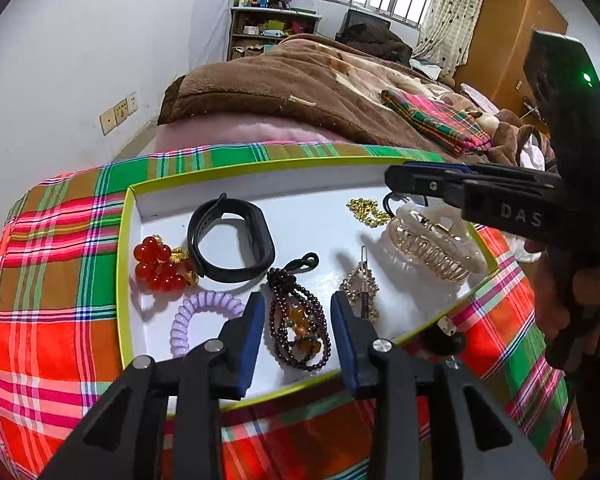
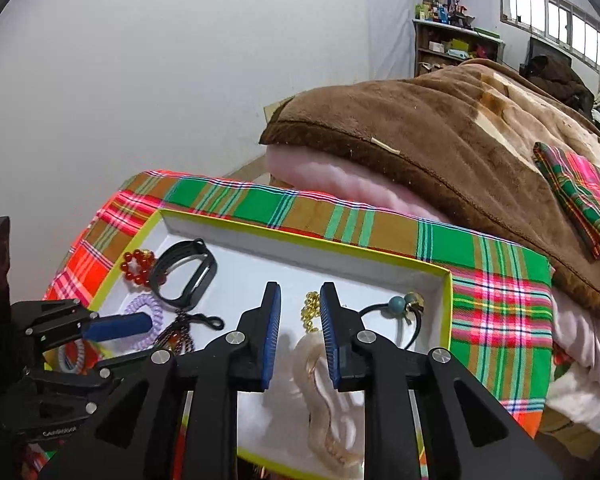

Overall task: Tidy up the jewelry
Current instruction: 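Move both tools back toward the white coil hair tie and black hair clip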

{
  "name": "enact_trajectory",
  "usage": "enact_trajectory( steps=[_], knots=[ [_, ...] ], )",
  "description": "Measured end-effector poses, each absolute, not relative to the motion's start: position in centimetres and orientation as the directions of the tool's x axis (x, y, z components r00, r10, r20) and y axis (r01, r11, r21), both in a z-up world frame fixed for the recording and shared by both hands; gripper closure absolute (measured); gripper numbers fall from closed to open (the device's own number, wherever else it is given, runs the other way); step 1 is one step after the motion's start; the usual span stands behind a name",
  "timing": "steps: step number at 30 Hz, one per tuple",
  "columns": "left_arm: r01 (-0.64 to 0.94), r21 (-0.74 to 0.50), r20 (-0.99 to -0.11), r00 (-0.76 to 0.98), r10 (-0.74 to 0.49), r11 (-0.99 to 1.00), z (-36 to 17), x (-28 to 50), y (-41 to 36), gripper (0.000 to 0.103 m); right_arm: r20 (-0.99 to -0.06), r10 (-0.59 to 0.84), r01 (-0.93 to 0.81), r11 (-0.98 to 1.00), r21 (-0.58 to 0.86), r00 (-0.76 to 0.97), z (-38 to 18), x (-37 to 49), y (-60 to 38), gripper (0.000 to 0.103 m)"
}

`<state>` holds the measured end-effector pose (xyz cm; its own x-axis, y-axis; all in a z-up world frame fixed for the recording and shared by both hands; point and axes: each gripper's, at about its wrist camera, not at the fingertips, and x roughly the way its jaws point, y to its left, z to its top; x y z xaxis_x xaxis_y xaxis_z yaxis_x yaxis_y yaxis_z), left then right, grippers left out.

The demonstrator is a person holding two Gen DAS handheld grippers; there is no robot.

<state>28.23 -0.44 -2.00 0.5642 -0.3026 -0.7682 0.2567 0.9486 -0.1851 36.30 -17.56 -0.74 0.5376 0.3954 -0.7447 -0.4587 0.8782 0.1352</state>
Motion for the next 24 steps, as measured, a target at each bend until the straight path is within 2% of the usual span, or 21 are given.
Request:
enact_trajectory(
  steps=[19, 21, 24],
  knots=[
    [0.172, -0.175, -0.703, 0.668, -0.245, 0.969, 2.3, 19.0, 1.0, 0.067, -0.679, 0.402, -0.498, 0.865, 0.063, 0.614, 3.3, 22.4, -18.4, 0.081],
    [0.151, -0.177, -0.702, 0.674, -0.232, 0.973, 2.5, 17.8, 1.3, 0.067, -0.675, 0.403, -0.504, 0.862, 0.053, 0.619, 3.4, 20.7, -18.5, 0.069],
    [0.132, -0.183, -0.7, 0.679, -0.223, 0.974, 2.6, 15.8, 1.5, 0.067, -0.664, 0.405, -0.508, 0.86, 0.043, 0.628, 3.7, 18.3, -18.7, 0.066]
  ],
)
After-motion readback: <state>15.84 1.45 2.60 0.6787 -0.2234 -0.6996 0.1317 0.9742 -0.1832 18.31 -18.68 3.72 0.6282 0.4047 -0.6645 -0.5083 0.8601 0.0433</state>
